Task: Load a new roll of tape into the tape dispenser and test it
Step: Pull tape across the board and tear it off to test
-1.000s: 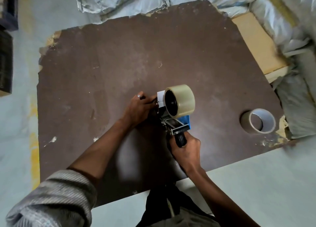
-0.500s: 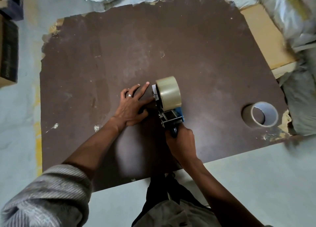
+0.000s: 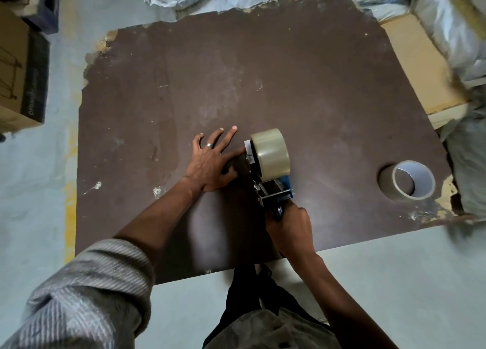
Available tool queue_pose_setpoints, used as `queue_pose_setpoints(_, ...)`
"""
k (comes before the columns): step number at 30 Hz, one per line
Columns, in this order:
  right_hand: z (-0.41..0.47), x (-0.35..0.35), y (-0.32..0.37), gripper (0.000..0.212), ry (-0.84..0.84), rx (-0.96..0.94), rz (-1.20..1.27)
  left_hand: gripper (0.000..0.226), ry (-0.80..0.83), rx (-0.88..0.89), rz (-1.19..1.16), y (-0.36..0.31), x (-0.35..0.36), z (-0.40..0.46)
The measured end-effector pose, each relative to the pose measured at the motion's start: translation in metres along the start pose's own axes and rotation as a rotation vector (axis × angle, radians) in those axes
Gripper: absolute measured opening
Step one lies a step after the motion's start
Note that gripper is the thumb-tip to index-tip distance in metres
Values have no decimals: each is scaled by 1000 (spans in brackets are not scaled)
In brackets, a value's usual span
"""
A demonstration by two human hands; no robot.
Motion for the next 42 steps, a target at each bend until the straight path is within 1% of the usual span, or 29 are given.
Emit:
queue_pose_setpoints(4,-19,-1,-14,21,20,37,-48,69,40,-19,7,-2,4,-2)
queue_pose_setpoints(6,-32,-2,-20,20,44,45,-71,76,60,-69,-18,-7,7,-2)
queue_pose_setpoints(8,-39,-5,-21,19,70,43,-53,78,27,-122,-69,-17,8,-6)
queue_pose_setpoints(10,-35,-7,-23,11,115,74,7,78,-30,-138,-161,-29,12,-16)
queue_pose_setpoints(11,-33,-7,-24,9,138,90,43,76,-59,-125,-209,-38,15,-24)
queue_pose_setpoints(12,-31,-8,-25,12,151,98,72,73,-77,-101,-228,-48,21,-33)
queue_pose_setpoints(15,-32,-8,-24,14,155,64,107,61,-53,-31,-93,-69,35,-49)
queue_pose_setpoints(19,-35,-8,-22,16,119,30,124,56,-54,12,-58,-63,29,-39)
queue_pose_setpoints(23,-36,-7,-22,18,88,66,103,53,-64,79,-39,-56,23,-32)
queue_pose_setpoints(26,-34,-6,-24,9,110,94,76,53,-59,82,-48,-55,23,-31)
queue_pose_setpoints(28,-34,-7,-24,14,116,109,68,53,-64,86,-59,-54,23,-32)
queue_pose_setpoints(30,-38,-7,-29,14,120,145,47,58,-61,82,-68,-54,22,-32)
queue_pose_setpoints(33,-58,-5,-45,33,121,215,39,70,-43,54,-62,-54,22,-34)
queue_pose_setpoints(37,-83,2,-73,52,109,285,9,70,-26,54,-74,-55,23,-35)
queue_pose_setpoints(40,-90,8,-85,50,110,289,22,68,-18,59,-71,-58,25,-37)
queue_pose_setpoints(42,-91,7,-86,48,107,280,36,67,-30,121,-61,-67,28,-42)
Point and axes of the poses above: each hand's wrist, its own z-axis towards the middle knuckle, its own x-axis out of the palm, y = z × x, the point moved 4 cm from there along z, towards the middle knuckle, and after that the axes turned 6 degrees about y, right-handed, at the moved point
